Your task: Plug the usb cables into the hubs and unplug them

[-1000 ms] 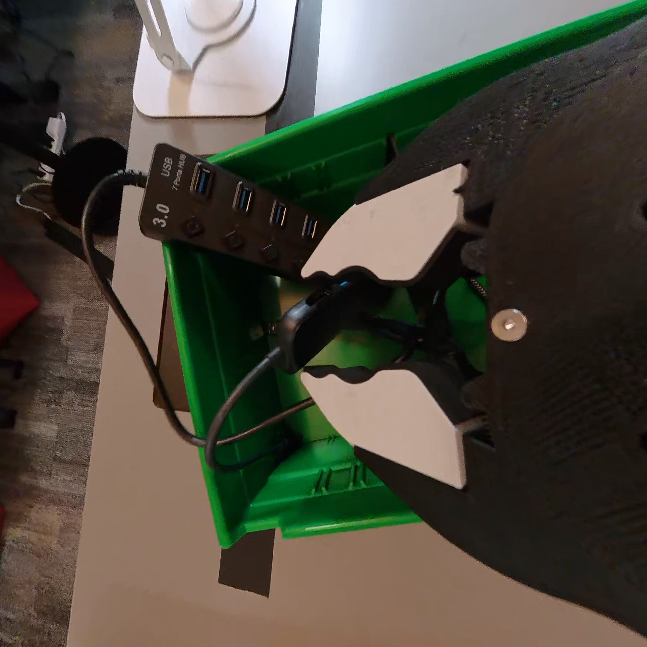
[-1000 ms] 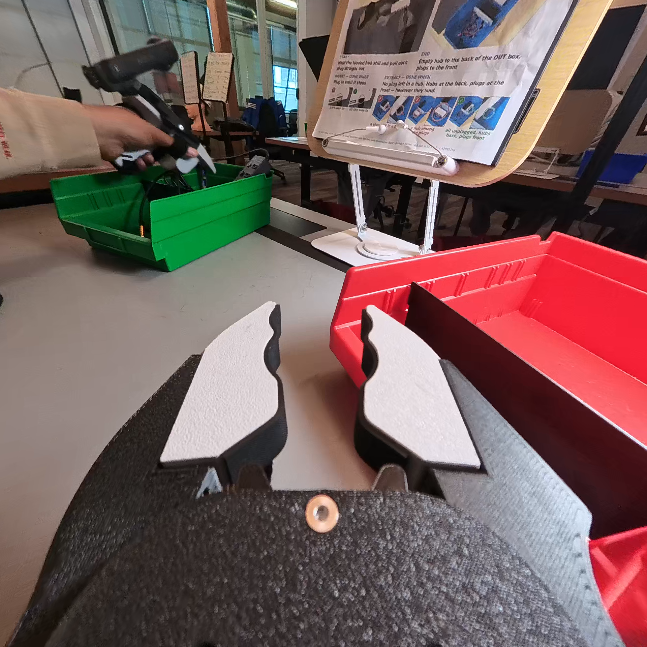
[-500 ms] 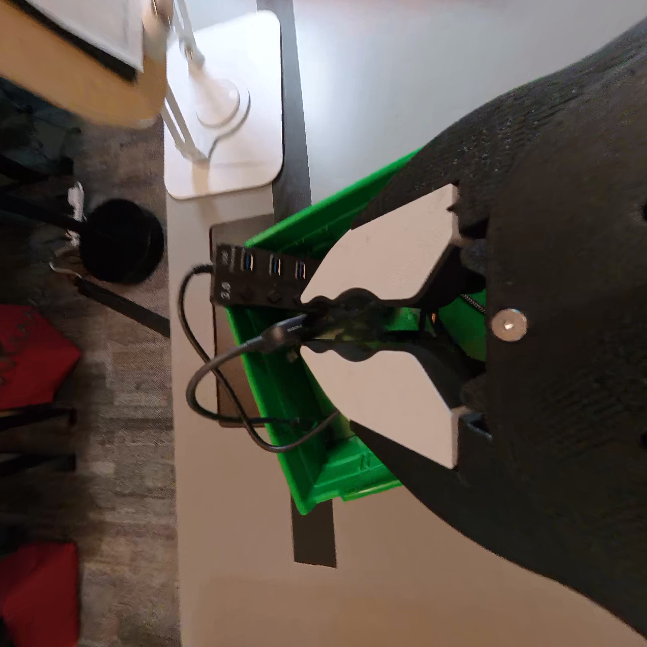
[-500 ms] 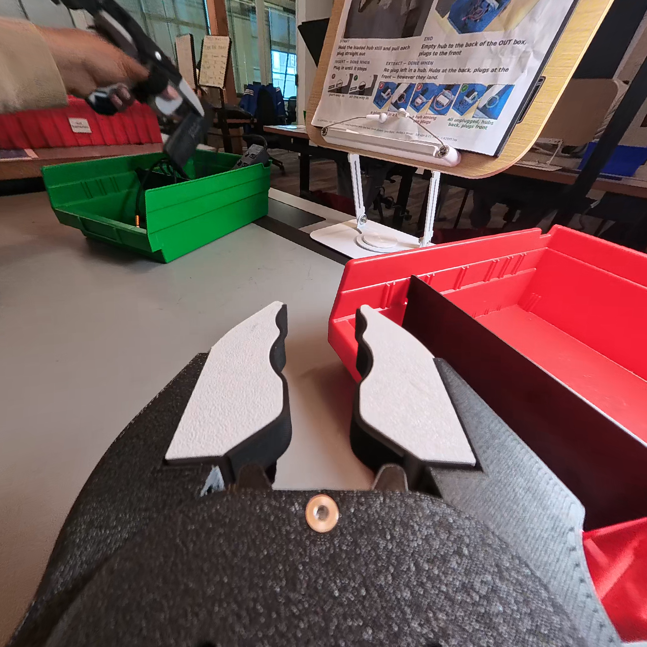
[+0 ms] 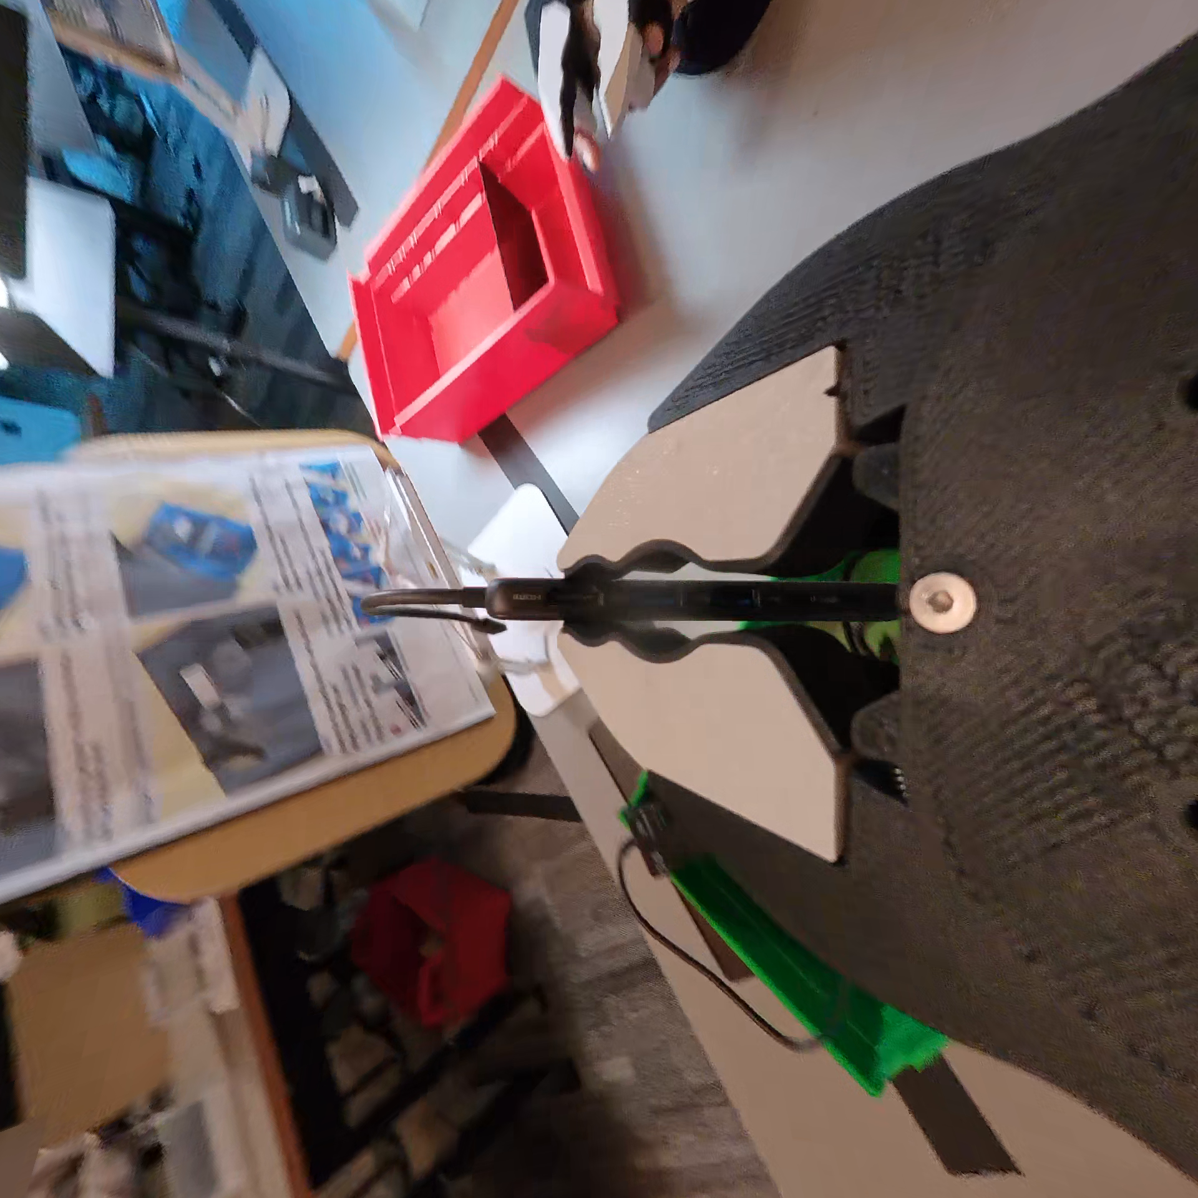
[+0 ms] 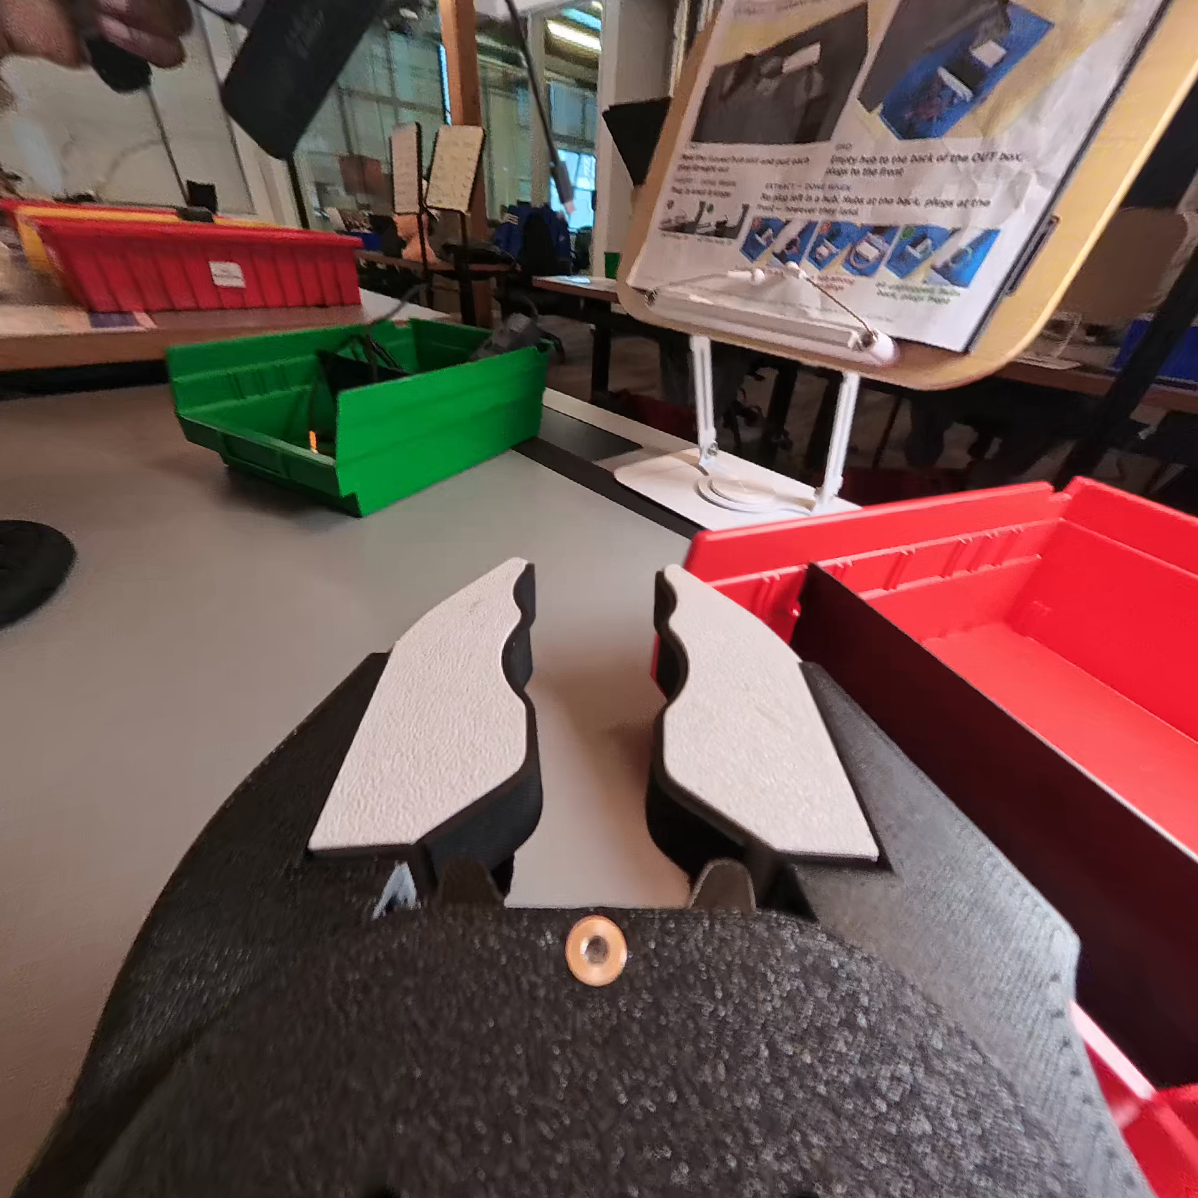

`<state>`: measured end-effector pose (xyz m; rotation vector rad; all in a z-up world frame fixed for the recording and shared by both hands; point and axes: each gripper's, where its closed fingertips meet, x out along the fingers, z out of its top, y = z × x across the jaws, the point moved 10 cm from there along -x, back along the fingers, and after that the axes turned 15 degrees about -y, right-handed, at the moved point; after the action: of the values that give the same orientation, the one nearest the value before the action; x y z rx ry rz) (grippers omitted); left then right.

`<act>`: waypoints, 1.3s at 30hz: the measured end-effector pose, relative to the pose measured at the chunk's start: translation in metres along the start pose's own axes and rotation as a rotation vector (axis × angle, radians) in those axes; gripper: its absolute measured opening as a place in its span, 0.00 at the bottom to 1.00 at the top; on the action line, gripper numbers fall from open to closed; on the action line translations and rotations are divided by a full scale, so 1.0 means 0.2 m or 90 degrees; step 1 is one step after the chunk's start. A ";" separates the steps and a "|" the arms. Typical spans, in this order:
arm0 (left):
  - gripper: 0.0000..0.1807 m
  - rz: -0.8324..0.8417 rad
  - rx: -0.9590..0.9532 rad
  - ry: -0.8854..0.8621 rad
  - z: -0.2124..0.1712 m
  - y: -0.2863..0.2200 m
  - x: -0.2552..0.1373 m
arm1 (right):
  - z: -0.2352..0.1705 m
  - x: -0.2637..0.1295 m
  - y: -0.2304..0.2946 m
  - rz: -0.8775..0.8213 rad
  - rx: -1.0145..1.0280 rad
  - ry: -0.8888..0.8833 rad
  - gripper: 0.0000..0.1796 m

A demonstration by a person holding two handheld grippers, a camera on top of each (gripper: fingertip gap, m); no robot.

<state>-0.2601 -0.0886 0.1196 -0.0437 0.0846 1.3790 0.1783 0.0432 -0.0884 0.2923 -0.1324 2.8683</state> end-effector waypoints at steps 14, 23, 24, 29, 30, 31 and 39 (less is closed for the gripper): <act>0.07 -0.492 0.045 -0.144 -0.32 -0.80 0.06 | 0.38 0.49 0.54 0.360 0.000 -0.032 0.26; 0.07 -0.447 0.061 -0.033 -0.40 -0.84 0.10 | 0.36 0.53 0.52 0.271 -0.092 0.068 0.24; 0.07 -0.453 0.058 -0.023 -0.40 -0.86 0.10 | 0.36 0.52 0.52 0.269 -0.093 0.065 0.24; 0.07 -0.475 0.079 0.020 -0.43 -0.92 0.10 | 0.35 0.50 0.51 0.311 -0.082 0.045 0.19; 0.07 -0.482 0.079 0.022 -0.43 -0.93 0.10 | 0.36 0.50 0.51 0.325 -0.074 0.050 0.18; 0.07 -0.490 0.076 0.018 -0.43 -0.93 0.10 | 0.36 0.49 0.50 0.336 -0.063 0.049 0.16; 0.18 -0.570 0.039 -0.057 -0.39 -0.90 0.03 | 0.41 0.45 0.46 0.386 -0.020 -0.009 0.08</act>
<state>-0.0858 -0.1229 0.0387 0.0313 0.0234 0.4828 0.0846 -0.0342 0.0049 0.3088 -0.3179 3.4583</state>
